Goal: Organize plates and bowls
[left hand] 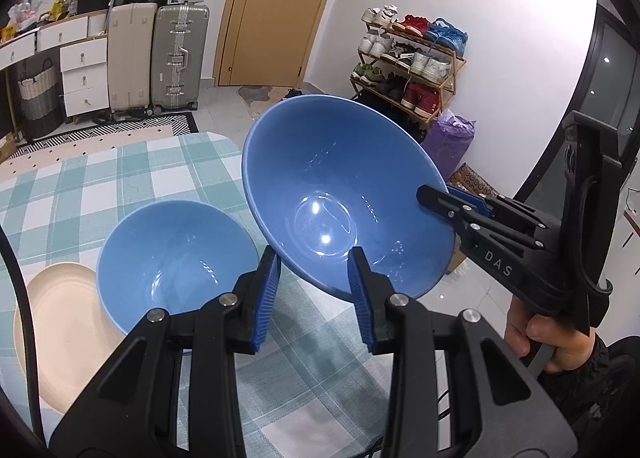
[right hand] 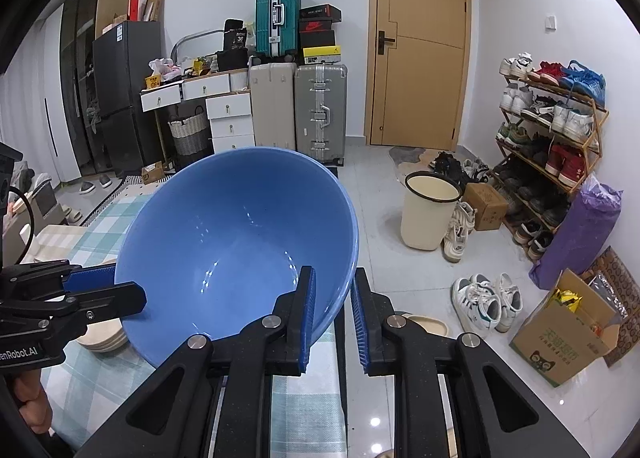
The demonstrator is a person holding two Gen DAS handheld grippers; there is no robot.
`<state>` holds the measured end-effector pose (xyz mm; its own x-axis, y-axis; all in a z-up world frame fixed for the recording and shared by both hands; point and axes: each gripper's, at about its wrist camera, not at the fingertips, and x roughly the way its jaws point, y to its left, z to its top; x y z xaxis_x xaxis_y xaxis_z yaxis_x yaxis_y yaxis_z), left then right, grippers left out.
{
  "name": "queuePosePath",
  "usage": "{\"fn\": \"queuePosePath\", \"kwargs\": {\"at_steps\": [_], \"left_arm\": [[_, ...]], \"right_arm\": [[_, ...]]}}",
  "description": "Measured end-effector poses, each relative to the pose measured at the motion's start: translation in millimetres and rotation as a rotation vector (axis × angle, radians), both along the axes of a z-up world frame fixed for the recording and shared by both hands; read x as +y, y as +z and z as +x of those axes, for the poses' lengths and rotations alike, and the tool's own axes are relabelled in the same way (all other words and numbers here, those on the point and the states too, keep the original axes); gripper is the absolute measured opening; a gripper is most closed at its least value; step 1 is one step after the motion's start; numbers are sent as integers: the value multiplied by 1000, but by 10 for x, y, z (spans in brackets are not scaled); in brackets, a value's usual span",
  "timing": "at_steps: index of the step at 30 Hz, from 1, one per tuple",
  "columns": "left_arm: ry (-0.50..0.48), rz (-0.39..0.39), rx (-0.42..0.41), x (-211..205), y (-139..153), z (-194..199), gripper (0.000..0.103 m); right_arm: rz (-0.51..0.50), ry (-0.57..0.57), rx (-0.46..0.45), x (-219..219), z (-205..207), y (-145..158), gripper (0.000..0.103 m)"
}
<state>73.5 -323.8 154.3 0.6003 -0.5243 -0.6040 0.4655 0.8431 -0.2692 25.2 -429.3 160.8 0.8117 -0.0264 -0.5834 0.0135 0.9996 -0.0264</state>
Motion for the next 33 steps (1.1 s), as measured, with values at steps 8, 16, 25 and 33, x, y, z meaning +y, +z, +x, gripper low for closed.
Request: {"fn": "queuePosePath", "kwargs": {"at_steps": [8,16,25,33], "left_arm": [[20,-9,-10,134,116,-53,32],[52,-10,-10,296,210,-135,32],[100,-4,2,515,289,-154,32],[139,2,6,752,325,-120,32]], "right_arm": [[-5,15,-13,114,42,67,18],[-4,41,-17,257,146,74,18],[8,82,-14,435,334,35,19],[18,118,-3,659,484,-32,19]]}}
